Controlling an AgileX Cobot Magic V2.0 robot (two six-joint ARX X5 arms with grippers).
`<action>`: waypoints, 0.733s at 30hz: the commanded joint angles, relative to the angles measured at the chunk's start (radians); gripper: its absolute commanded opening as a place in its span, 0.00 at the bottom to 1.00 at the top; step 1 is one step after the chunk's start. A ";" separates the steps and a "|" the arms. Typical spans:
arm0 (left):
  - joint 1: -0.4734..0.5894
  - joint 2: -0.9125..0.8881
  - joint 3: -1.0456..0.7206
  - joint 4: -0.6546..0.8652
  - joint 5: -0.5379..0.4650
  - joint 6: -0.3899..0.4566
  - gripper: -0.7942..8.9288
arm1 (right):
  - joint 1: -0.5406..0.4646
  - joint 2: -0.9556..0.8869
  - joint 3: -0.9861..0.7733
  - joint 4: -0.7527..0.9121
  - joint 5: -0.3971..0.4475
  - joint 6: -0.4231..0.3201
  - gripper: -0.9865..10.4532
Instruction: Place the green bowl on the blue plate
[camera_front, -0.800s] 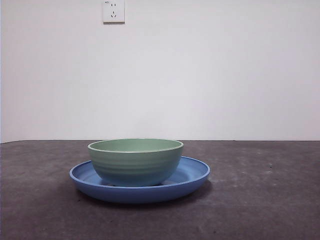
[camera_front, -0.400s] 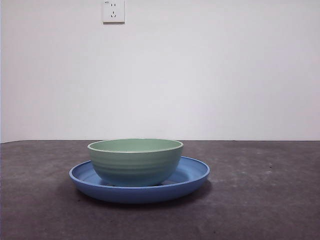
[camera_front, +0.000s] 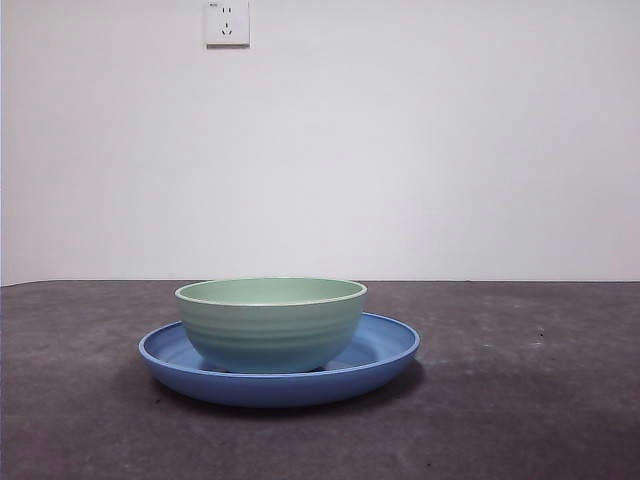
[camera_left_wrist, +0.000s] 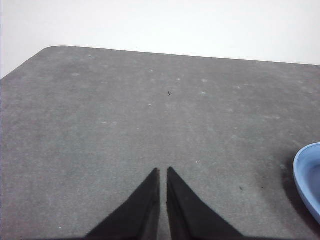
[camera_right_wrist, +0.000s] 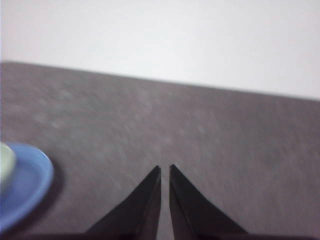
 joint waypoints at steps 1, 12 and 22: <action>0.002 -0.001 -0.020 -0.007 -0.002 0.004 0.11 | -0.014 -0.023 -0.089 0.039 0.013 -0.007 0.11; 0.002 -0.001 -0.020 -0.009 -0.002 0.004 0.11 | -0.025 -0.023 -0.215 0.229 0.017 -0.005 0.11; 0.002 -0.001 -0.020 -0.009 -0.002 0.004 0.11 | -0.037 -0.023 -0.215 0.129 0.083 0.042 0.11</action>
